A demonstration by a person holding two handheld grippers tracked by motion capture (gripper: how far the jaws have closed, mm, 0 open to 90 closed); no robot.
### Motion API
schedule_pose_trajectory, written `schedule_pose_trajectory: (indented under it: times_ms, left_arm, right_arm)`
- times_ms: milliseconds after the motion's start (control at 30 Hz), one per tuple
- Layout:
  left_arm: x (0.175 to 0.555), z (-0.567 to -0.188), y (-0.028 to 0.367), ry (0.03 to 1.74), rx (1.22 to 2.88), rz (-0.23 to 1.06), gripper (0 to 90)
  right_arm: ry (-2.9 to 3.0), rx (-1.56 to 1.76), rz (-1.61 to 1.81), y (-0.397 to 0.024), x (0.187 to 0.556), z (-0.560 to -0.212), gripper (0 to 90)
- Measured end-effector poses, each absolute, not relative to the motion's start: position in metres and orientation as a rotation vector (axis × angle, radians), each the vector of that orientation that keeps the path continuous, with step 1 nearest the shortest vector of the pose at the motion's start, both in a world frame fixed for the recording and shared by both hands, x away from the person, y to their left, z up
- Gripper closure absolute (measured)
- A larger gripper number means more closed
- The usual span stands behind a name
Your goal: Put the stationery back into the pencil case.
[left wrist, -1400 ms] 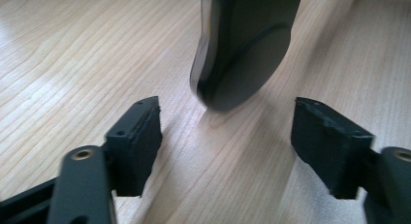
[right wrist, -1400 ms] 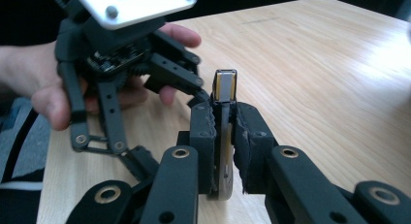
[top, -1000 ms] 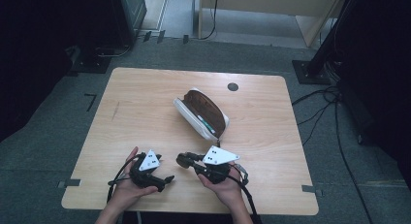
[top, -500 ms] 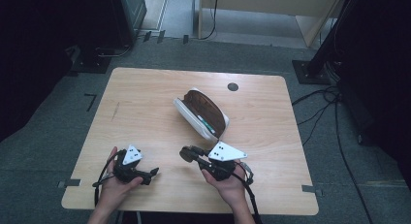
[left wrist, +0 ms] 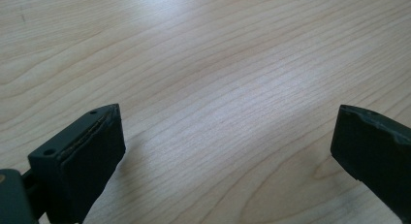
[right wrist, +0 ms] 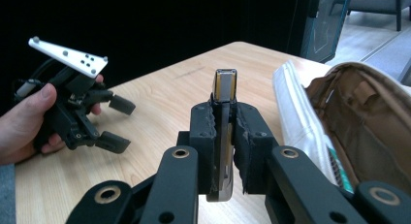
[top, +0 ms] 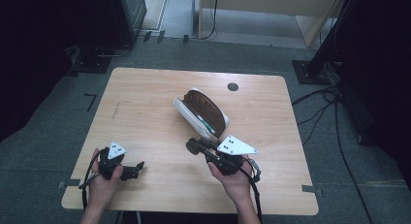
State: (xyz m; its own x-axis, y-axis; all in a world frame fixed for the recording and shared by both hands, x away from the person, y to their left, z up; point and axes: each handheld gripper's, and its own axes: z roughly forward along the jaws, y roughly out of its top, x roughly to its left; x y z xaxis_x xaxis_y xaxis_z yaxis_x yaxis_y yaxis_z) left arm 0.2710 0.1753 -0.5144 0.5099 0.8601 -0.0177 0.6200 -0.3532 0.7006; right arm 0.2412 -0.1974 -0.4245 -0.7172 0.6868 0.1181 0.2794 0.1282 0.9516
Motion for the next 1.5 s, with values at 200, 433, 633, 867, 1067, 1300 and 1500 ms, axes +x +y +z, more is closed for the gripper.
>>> schedule_pose_trajectory:
  times_ms: [200,433,633,867,1067,1300,1500]
  left_arm:
    - [0.273,-0.516,0.184,1.302,2.091,0.507,0.0]
    - [0.274,-0.518,0.188,1.375,2.066,0.546,0.0]
    - [0.275,-0.519,0.189,1.411,2.033,0.569,0.0]
    - [0.275,-0.519,0.189,1.411,2.036,0.569,0.0]
    - [0.275,-0.519,0.189,1.419,2.028,0.574,0.0]
    - [0.275,-0.519,0.19,1.429,2.02,0.577,0.0]
    - [0.276,-0.519,0.191,1.445,2.013,0.581,0.0]
  right_arm:
    - [2.024,0.947,1.627,-0.202,0.243,-0.413,79.1]
    - [1.979,0.963,1.623,-0.21,0.246,-0.401,79.1]
    - [1.933,0.984,1.618,-0.217,0.251,-0.391,79.1]
    - [1.866,1.022,1.619,-0.225,0.261,-0.38,79.1]
    - [1.811,1.054,1.594,-0.233,0.27,-0.372,79.1]
    - [1.801,1.066,1.545,-0.234,0.284,-0.375,79.1]
    - [1.851,1.097,1.487,-0.23,0.302,-0.389,79.1]
